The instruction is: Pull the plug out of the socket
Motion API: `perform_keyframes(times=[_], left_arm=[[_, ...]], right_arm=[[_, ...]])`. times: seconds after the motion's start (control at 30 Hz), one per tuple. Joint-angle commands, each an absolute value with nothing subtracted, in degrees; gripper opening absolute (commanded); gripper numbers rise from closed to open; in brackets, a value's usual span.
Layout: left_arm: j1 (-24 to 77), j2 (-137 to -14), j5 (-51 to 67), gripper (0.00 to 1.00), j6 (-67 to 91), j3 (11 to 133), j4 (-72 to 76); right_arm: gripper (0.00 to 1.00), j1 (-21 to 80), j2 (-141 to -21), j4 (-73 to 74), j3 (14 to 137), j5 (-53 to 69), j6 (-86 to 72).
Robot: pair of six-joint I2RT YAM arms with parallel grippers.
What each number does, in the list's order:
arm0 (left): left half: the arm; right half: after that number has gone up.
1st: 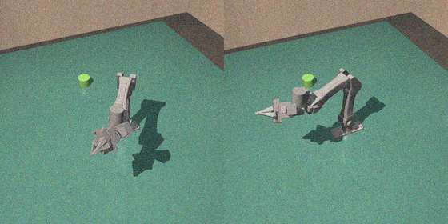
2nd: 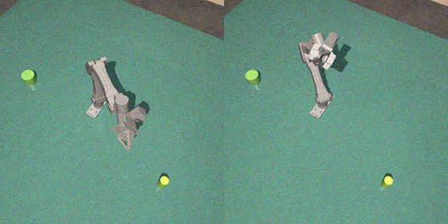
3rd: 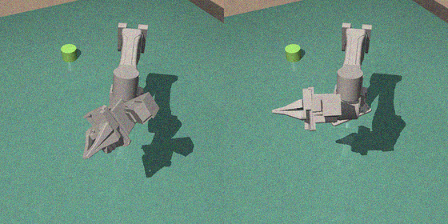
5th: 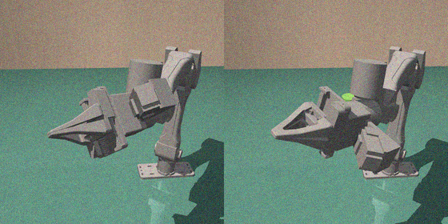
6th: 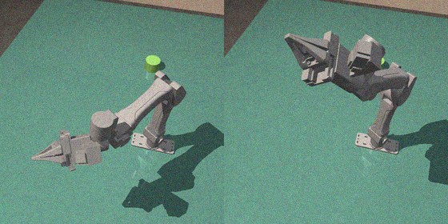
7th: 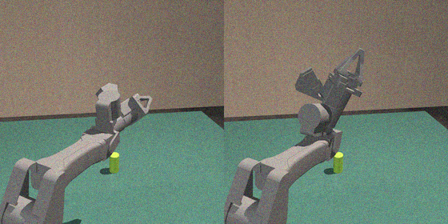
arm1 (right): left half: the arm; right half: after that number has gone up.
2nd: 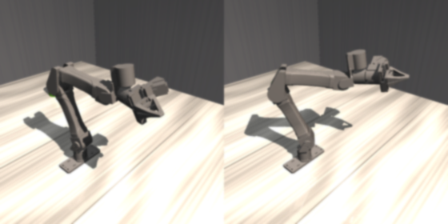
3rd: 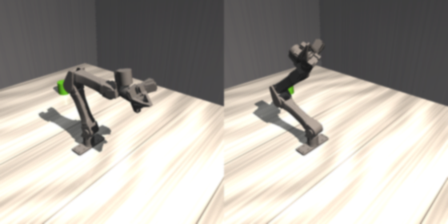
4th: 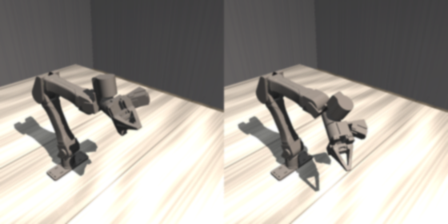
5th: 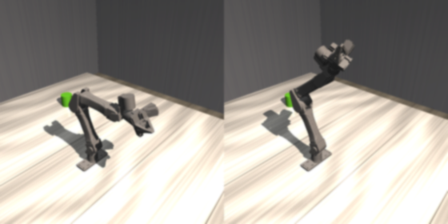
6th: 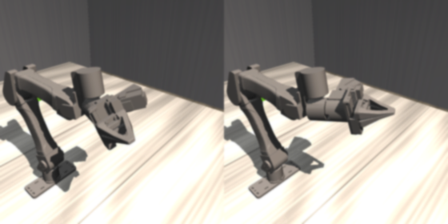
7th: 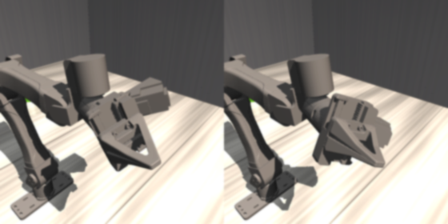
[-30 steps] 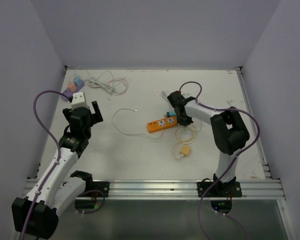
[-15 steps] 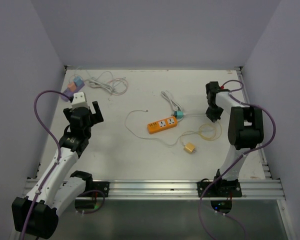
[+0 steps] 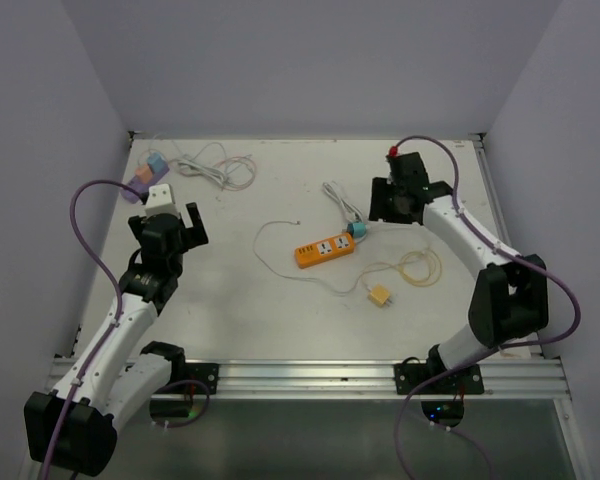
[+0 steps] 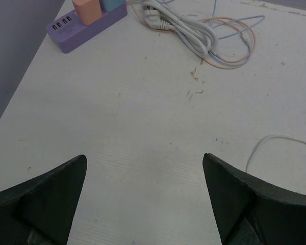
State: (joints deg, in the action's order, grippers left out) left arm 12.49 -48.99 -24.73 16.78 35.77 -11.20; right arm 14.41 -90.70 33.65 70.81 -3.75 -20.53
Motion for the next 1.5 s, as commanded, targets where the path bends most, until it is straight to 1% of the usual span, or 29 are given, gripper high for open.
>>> perform_keyframes(times=[0.0, 0.03, 0.1, 0.23, 0.4, 0.63, 0.83, 0.9, 1.13, 1.2, 1.3, 1.37, 1.4, 1.47], left_arm=[[12.3, -49.2, -24.3, 1.0, 15.8, 36.2, -8.4], [12.2, -49.3, -24.3, 1.0, 15.8, 36.3, -8.4], [12.2, -49.4, -24.3, 1.0, 15.8, 36.3, -8.4], [12.2, -49.4, -24.3, 0.99, 15.8, 36.1, -8.6], [12.2, -49.5, -24.3, 1.0, 15.7, 36.2, -8.6], [12.2, -49.6, -24.2, 0.99, 15.8, 36.2, -8.7], [12.2, -49.5, -24.1, 1.0, 15.8, 36.1, -8.5], [12.2, -49.6, -24.1, 1.0, 15.9, 36.2, -8.5], [12.2, -49.7, -23.7, 0.99, 15.9, 36.2, -8.4], [12.2, -49.7, -23.7, 1.0, 16.0, 36.2, -8.4], [12.2, -49.6, -23.8, 1.0, 15.9, 36.2, -8.4], [12.2, -49.6, -23.9, 1.0, 15.8, 36.2, -8.5], [12.2, -49.5, -24.0, 0.99, 15.8, 36.2, -8.7], [12.2, -49.2, -24.2, 1.0, 15.8, 36.1, -8.7]], right_arm=[[0.58, 24.9, -88.9, 31.3, 72.0, 3.1, -10.2], [0.59, 26.9, -89.3, 31.3, 72.6, 4.6, -9.8], [0.6, 32.1, -91.3, 31.2, 73.4, 5.6, -8.8], [0.6, 39.4, -96.5, 30.6, 77.1, 6.1, -6.8], [0.6, 47.0, -103.9, 30.2, 83.1, 3.4, -4.3], [0.6, 51.4, -117.0, 33.8, 94.5, 0.5, -2.1], [0.59, 53.2, -120.9, 34.5, 96.5, -2.5, -1.2], [0.58, 53.4, -122.2, 34.5, 96.5, -4.2, -1.2], [0.47, 54.2, -125.0, 34.3, 96.5, -4.9, -1.8], [0.44, 54.8, -125.6, 34.3, 96.6, -6.1, -1.8], [0.36, 55.5, -126.3, 34.7, 96.7, -8.1, -1.9], [0.34, 55.7, -127.4, 35.6, 97.3, -9.7, -2.6], [0.26, 55.6, -127.8, 36.6, 97.3, -12.3, -2.8], [0.17, 55.4, -128.5, 37.6, 96.9, -14.6, -3.4]])
